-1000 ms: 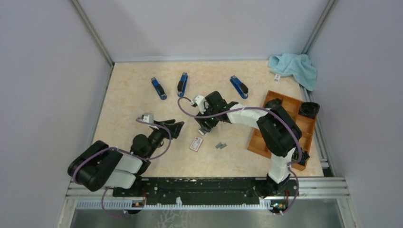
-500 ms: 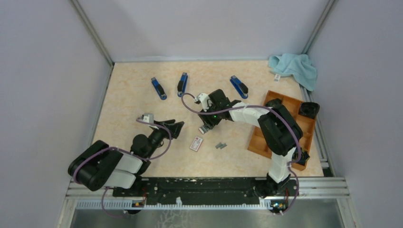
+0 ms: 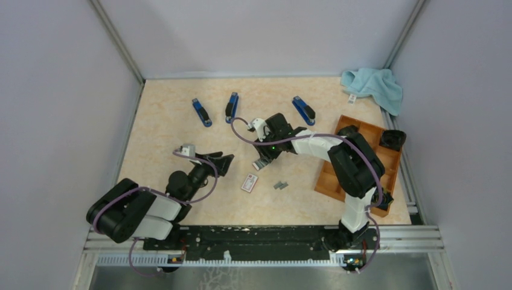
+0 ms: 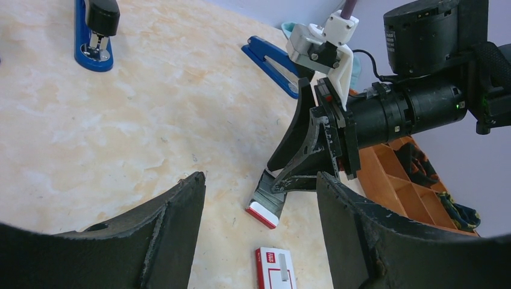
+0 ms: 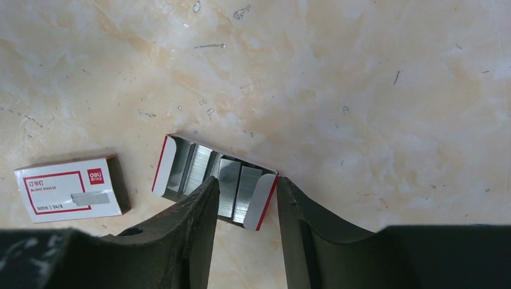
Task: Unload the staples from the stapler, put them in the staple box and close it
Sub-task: Adjust the staple in the staple box.
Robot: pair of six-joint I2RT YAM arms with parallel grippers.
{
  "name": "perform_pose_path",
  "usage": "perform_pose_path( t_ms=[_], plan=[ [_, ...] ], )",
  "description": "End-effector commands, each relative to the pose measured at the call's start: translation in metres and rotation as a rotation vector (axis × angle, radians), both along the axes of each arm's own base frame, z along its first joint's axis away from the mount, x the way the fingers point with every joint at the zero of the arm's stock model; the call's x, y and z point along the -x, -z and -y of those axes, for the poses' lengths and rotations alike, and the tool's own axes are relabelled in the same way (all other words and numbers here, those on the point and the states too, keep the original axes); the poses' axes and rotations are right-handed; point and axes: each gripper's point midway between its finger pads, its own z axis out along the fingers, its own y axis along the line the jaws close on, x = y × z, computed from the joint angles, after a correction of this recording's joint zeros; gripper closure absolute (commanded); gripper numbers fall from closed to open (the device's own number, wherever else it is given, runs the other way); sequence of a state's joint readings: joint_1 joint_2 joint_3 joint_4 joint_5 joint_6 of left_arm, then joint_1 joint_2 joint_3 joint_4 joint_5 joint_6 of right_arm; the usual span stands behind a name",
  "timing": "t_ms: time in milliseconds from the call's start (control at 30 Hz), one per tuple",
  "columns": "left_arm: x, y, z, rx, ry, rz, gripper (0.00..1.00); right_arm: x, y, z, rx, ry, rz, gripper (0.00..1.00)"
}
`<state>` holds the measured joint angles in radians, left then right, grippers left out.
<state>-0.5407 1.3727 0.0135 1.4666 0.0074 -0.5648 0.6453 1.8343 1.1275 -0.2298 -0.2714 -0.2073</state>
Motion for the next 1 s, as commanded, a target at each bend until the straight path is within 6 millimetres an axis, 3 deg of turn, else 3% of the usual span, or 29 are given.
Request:
perform_pose_path(
  t_ms=[0,167,367,433,600,667,767,833,967],
  plan=[
    [0.015,0.010,-0.007,-0.002,0.015,-0.012,0.26,-0.014,-0.021,-0.008,-0.053,0.012,0.044,0.60],
    [0.011,0.012,0.003,-0.019,0.065,-0.025,0.23,-0.013,-0.035,-0.008,-0.079,-0.004,0.058,0.53],
    [0.008,0.019,0.013,-0.008,0.156,-0.093,0.22,-0.004,-0.077,-0.010,-0.161,-0.086,0.125,0.49],
    [0.008,0.030,0.021,-0.008,0.202,-0.176,0.24,0.005,-0.102,-0.009,-0.218,-0.142,0.169,0.49],
    [0.005,0.071,0.042,-0.085,0.321,-0.437,0.28,0.023,-0.126,-0.002,-0.308,-0.210,0.213,0.49],
    [0.003,0.077,0.047,-0.108,0.348,-0.474,0.30,0.018,-0.125,0.001,-0.310,-0.180,0.206,0.44],
    [-0.010,0.079,0.047,-0.169,0.328,-0.506,0.36,0.010,-0.102,0.003,-0.269,-0.141,0.121,0.37],
    [-0.017,0.086,0.038,-0.240,0.271,-0.554,0.37,0.005,-0.088,0.004,-0.249,-0.116,0.075,0.37],
    [-0.033,0.080,0.017,-0.364,0.153,-0.531,0.39,-0.013,-0.058,0.009,-0.172,-0.061,0.033,0.37]
  ],
)
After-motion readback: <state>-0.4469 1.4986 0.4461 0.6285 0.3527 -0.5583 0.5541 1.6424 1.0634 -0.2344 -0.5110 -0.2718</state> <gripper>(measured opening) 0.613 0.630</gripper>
